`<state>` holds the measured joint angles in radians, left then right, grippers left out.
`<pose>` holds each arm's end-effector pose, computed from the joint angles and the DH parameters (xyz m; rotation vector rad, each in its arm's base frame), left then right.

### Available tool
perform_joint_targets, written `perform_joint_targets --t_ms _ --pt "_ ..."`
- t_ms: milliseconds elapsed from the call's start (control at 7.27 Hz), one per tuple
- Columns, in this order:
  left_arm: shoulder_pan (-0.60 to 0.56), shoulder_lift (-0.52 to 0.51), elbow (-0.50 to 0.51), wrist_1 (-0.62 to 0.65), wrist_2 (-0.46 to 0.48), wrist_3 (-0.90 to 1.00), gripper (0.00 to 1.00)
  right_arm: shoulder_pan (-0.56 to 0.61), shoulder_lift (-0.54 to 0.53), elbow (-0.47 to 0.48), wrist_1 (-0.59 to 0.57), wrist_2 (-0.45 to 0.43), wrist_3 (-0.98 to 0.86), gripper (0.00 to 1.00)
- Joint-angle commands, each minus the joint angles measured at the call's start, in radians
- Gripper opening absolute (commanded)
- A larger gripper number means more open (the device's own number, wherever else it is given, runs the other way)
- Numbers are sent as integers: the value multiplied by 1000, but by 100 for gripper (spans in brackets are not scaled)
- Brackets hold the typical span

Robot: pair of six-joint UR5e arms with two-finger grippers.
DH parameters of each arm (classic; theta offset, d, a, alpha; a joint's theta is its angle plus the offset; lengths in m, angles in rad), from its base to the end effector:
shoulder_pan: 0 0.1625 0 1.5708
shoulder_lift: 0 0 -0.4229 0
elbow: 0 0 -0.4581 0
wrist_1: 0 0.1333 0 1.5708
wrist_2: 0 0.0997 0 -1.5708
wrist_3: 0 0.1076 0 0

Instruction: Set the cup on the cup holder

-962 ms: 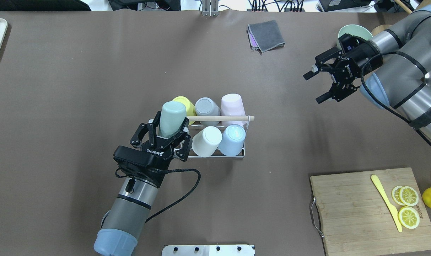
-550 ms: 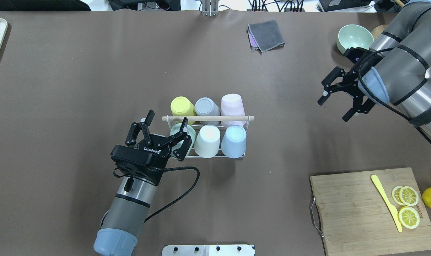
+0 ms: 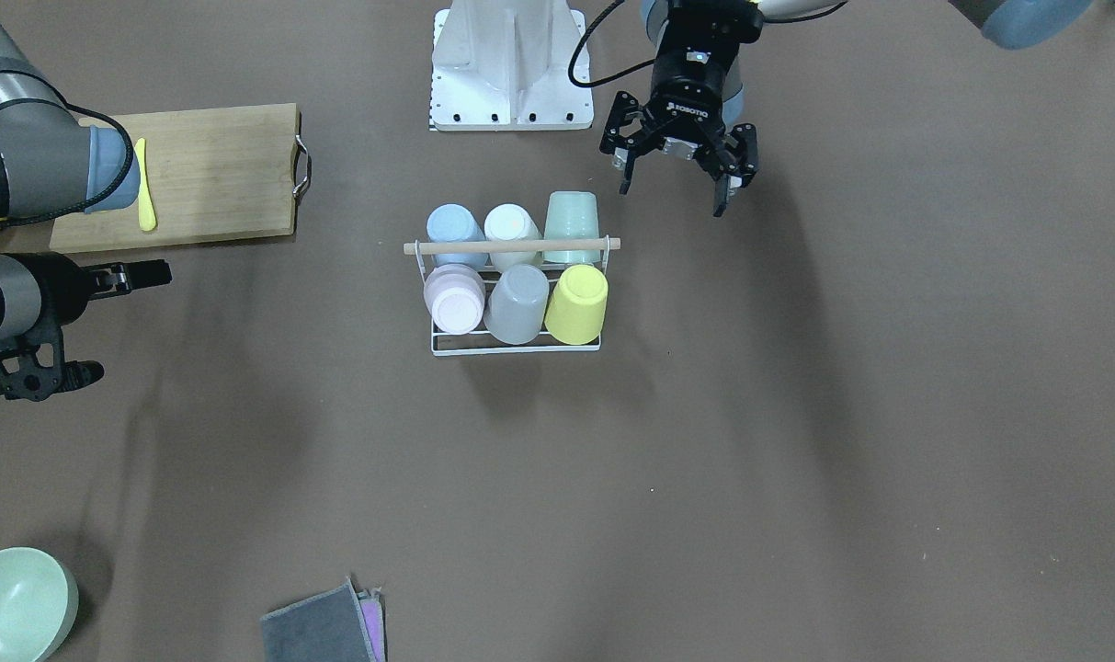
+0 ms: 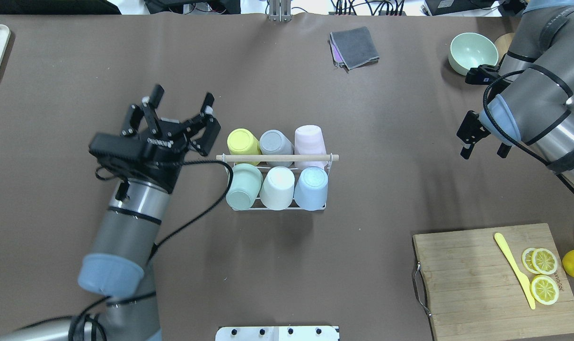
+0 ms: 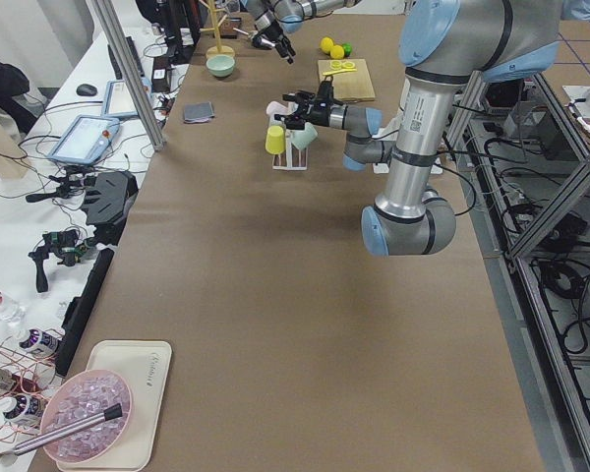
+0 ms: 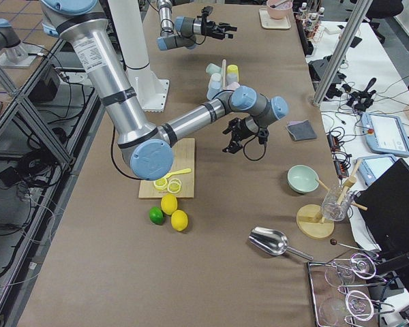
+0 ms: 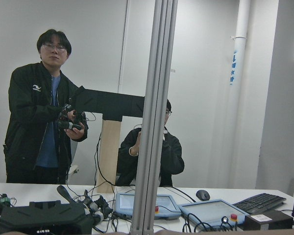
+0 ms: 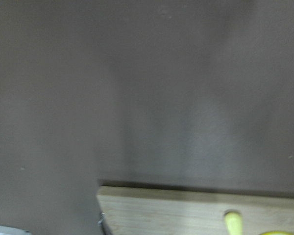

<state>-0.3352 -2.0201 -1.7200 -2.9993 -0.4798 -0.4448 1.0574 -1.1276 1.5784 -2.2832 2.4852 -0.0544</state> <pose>0.4562 -0.4012 0.1739 1.6048 0.8326 -0.5412 -0.2887 -0.6099 0.4342 -0.4466 -0.8356 -0.4055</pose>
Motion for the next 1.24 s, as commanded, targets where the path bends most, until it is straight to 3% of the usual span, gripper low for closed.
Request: perform_joint_targets --t_ms 0,275,412,550,688,1100 --pt "-224 20 -9 14 -77 -6 97 21 -23 0 156 -83 -82 99" --pt "-416 75 -9 75 -114 -35 97 29 -119 0 279 -63 -65 99" --pt "-491 93 -4 79 -214 -40 97 47 -165 -1 366 -27 -36 95" --pt "-592 163 3 88 -449 -57 97 64 -184 3 372 6 44 95" --pt "-655 175 5 170 -603 -131 97 76 -219 29 372 15 79 95" --pt "-821 175 13 500 -962 -285 97 144 -314 121 373 0 88 91"
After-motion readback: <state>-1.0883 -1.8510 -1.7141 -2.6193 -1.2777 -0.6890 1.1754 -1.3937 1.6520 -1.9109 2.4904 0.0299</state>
